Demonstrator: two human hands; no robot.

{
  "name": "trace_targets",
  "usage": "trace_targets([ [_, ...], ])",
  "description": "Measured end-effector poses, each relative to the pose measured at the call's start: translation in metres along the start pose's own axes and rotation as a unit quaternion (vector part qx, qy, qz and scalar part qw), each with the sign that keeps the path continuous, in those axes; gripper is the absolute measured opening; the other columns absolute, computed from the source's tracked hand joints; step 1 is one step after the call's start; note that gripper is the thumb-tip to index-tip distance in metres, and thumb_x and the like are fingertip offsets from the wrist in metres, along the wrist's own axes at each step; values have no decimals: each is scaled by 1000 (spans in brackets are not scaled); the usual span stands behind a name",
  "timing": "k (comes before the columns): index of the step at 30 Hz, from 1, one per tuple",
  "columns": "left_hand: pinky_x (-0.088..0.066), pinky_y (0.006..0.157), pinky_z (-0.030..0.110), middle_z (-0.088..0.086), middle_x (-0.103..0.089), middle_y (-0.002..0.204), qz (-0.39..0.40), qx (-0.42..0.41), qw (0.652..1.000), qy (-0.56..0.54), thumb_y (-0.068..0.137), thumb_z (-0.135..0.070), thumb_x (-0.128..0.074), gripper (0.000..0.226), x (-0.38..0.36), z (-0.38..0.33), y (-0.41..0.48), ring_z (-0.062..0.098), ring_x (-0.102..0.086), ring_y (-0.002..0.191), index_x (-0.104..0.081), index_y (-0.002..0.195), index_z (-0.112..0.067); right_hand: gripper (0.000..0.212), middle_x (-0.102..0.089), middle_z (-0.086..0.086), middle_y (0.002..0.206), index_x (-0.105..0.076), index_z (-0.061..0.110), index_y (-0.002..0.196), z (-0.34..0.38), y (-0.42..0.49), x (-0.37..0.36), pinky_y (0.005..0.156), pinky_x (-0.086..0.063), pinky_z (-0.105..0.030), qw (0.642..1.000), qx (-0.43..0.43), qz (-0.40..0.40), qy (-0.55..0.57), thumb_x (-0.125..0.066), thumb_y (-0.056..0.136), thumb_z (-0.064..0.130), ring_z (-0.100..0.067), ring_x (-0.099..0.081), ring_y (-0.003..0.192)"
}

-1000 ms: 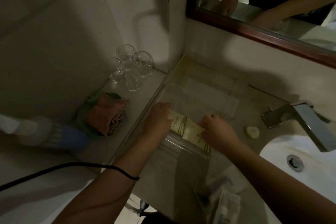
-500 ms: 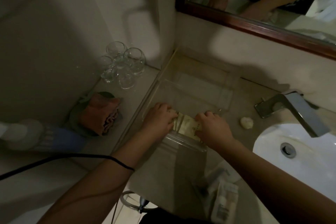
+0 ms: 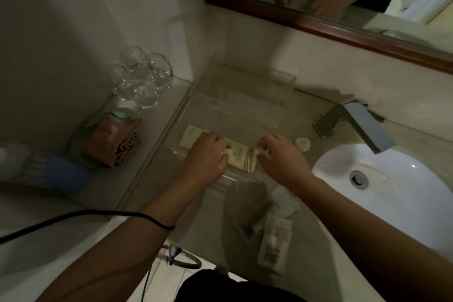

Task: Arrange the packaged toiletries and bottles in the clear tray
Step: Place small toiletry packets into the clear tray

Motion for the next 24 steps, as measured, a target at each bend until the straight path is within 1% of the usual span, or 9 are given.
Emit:
trace_targets([
  [3, -47, 67, 31, 7, -60, 89, 34, -34, 998, -44, 82, -13, -60, 11, -9, -32, -17, 23, -58, 81, -64, 91, -11, 15, -61, 8, 95, -58, 32, 100, -11, -26, 8, 73, -56, -34, 1000, 0, 31, -3, -60, 87, 39, -10, -59, 82],
  [5, -43, 65, 29, 4, -59, 86, 68, -45, 996, -44, 84, -15, -59, 7, -20, -50, -33, 21, -57, 78, -62, 89, -12, 14, -59, 11, 89, -55, 35, 93, -13, -48, 6, 70, -54, -30, 997, 12, 80, -19, -62, 85, 44, -7, -57, 77],
  [8, -46, 71, 32, 6, -62, 94, 117, -4, 992, -39, 84, -24, -55, 17, -43, -63, -60, 23, -59, 84, -63, 96, -14, 22, -60, 10, 96, -57, 33, 97, -16, -83, -8, 73, -52, -28, 983, 49, 168, -54, -64, 83, 48, -10, -58, 85],
  [10, -43, 76, 30, 7, -63, 101, 154, 30, 987, -29, 82, -30, -55, 27, -57, -67, -74, 24, -59, 93, -62, 102, -15, 32, -59, 6, 104, -57, 30, 102, -20, -100, -21, 77, -50, -31, 973, 103, 183, -97, -64, 78, 51, -15, -58, 93],
  [13, -40, 82, 30, 8, -58, 109, 192, 68, 979, -14, 79, -31, -65, 34, -69, -75, -88, 24, -53, 102, -61, 107, -13, 46, -57, 3, 112, -56, 31, 108, -32, -116, -39, 83, -49, -38, 961, 140, 191, -141, -63, 71, 57, -20, -55, 102],
  [16, -40, 82, 33, 7, -55, 106, 185, 89, 979, -1, 76, -34, -68, 35, -74, -80, -96, 24, -49, 100, -58, 104, -15, 51, -55, 0, 119, -57, 28, 112, -41, -122, -48, 89, -48, -42, 961, 162, 164, -150, -63, 70, 57, -24, -54, 108],
  [19, -38, 78, 31, 5, -54, 102, 154, 113, 982, 4, 80, -35, -65, 30, -74, -85, -98, 22, -49, 97, -58, 102, -17, 41, -54, -3, 119, -58, 22, 115, -54, -121, -46, 86, -50, -39, 972, 152, 123, -131, -58, 82, 46, -27, -56, 107],
  [22, -42, 81, 32, 4, -57, 103, 114, 106, 988, 19, 87, -37, -57, 28, -70, -95, -93, 22, -53, 97, -60, 105, -17, 30, -53, -5, 112, -57, 18, 112, -73, -111, -27, 73, -52, -37, 994, 77, 18, -76, -57, 87, 35, -28, -58, 96],
  [24, -44, 85, 34, 6, -58, 107, 101, 98, 990, 2, 88, -35, -57, 31, -67, -106, -85, 22, -54, 100, -60, 111, -15, 31, -54, -11, 107, -55, 15, 110, -86, -101, -14, 70, -51, -38, 998, 25, -35, -39, -57, 86, 34, -32, -59, 90],
])
Point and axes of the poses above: each hand's wrist, its own y-axis towards the middle knuckle, its own x-axis out of the back of the hand, z = x × y, the point moved 3 cm from there along y, towards the middle knuckle
